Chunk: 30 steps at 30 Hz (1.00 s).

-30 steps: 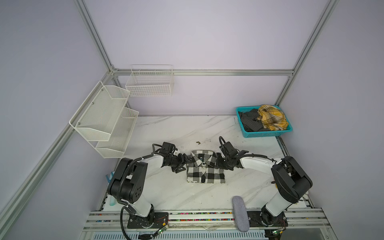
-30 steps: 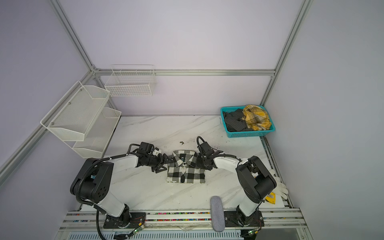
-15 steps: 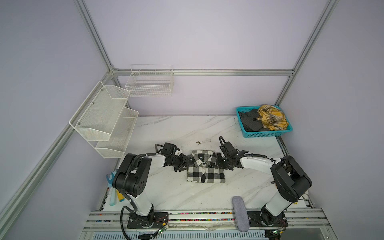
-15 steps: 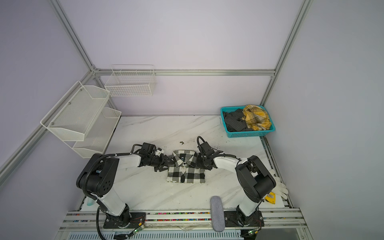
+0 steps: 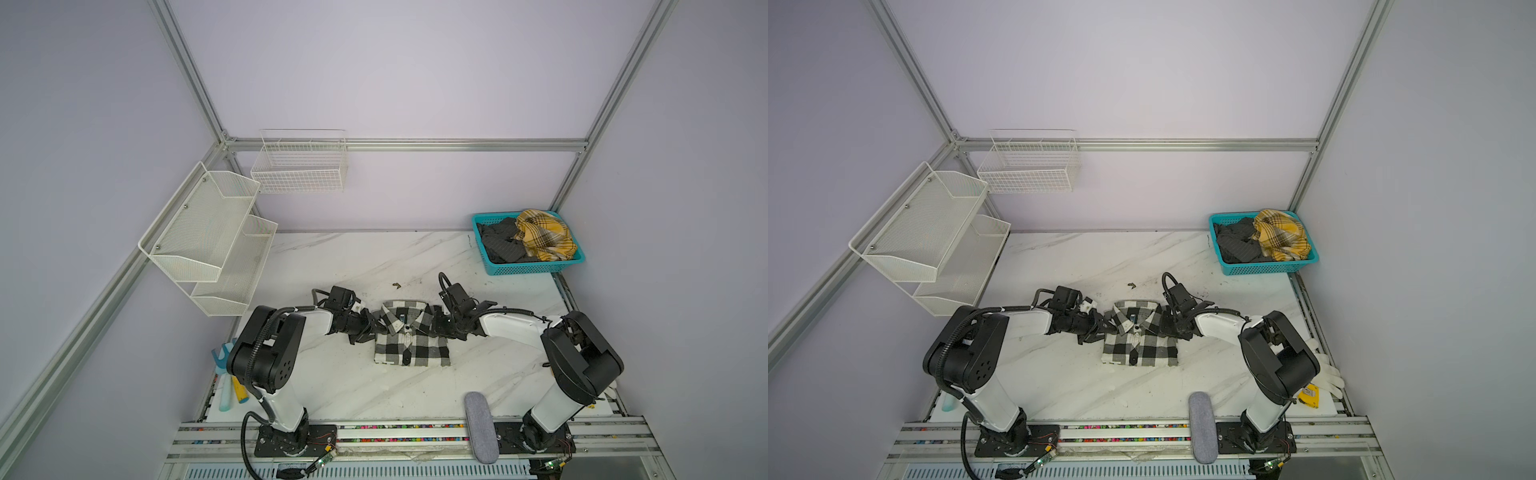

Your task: Fold and stack the long sleeve shirts

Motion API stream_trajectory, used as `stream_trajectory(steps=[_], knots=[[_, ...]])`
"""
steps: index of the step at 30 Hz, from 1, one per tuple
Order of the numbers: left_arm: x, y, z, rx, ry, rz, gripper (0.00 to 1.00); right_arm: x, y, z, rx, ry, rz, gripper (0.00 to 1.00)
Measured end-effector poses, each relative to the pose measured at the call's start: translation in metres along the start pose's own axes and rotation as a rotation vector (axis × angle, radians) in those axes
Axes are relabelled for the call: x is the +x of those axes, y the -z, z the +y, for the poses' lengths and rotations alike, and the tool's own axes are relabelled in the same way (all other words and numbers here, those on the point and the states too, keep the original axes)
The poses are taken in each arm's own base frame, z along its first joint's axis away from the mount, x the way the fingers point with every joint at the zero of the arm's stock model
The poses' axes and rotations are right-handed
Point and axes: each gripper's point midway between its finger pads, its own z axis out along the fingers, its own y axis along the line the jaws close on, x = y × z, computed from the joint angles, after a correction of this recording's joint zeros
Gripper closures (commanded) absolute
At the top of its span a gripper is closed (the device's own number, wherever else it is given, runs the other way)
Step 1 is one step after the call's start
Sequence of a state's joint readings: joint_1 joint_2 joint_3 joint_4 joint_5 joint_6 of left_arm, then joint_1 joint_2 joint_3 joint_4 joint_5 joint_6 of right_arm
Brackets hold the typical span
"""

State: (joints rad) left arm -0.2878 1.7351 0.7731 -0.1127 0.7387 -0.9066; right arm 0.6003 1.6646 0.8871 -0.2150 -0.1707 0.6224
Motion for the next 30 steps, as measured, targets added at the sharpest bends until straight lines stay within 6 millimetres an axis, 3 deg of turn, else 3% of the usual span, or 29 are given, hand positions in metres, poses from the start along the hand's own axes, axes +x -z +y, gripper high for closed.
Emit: stream_trajectory(steps=[8, 11, 18, 25, 30], knots=[[0.001, -0.001, 0.003, -0.028, 0.002, -0.011, 0.85, -0.002, 0.009, 0.004, -0.007, 0.000, -0.006, 0.76], [0.004, -0.001, 0.003, -0.043, 0.004, -0.013, 0.91, -0.010, 0.028, 0.012, -0.028, 0.005, -0.040, 0.76], [0.008, 0.002, -0.001, -0.106, -0.009, -0.014, 0.94, -0.041, 0.089, 0.041, -0.116, 0.017, -0.200, 0.76], [0.001, 0.016, -0.007, -0.199, -0.073, -0.047, 0.97, -0.050, 0.131, 0.043, -0.137, 0.000, -0.301, 0.75], [-0.006, 0.029, -0.005, -0.289, -0.129, -0.076, 1.00, -0.052, 0.150, 0.042, -0.149, -0.016, -0.346, 0.75]])
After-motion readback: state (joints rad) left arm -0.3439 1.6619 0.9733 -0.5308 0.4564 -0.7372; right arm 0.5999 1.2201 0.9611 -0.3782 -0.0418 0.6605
